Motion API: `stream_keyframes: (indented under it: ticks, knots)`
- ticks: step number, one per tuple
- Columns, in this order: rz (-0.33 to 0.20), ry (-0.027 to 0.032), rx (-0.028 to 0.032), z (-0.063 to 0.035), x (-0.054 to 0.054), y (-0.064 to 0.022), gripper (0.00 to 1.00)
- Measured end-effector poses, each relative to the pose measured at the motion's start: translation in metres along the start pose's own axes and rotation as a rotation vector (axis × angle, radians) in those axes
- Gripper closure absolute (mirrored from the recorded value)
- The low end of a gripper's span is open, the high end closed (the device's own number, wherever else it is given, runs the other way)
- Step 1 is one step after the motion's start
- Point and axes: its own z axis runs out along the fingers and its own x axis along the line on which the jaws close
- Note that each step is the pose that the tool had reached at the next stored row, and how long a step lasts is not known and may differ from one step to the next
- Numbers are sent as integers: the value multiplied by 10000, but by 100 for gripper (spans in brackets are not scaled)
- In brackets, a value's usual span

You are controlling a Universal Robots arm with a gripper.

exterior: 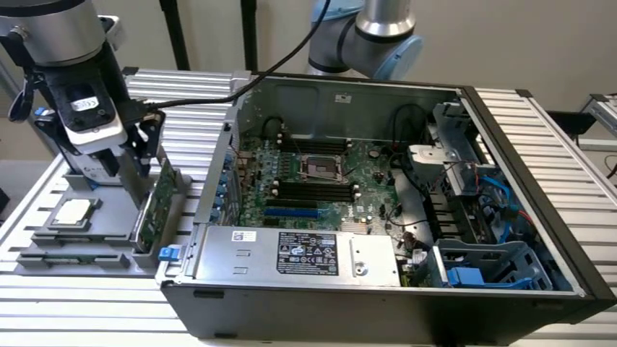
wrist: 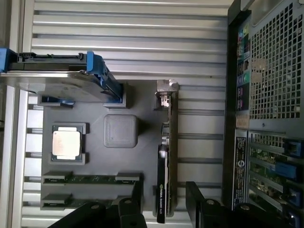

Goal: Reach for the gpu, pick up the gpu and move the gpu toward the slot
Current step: 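Pick up the gpu and move the gpu toward the slot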

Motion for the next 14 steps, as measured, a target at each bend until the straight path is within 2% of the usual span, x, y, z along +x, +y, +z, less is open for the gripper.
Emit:
stream_keyframes:
  ticks: [14]
  knots:
    - [-3,-62,1,253,1,-18,52]
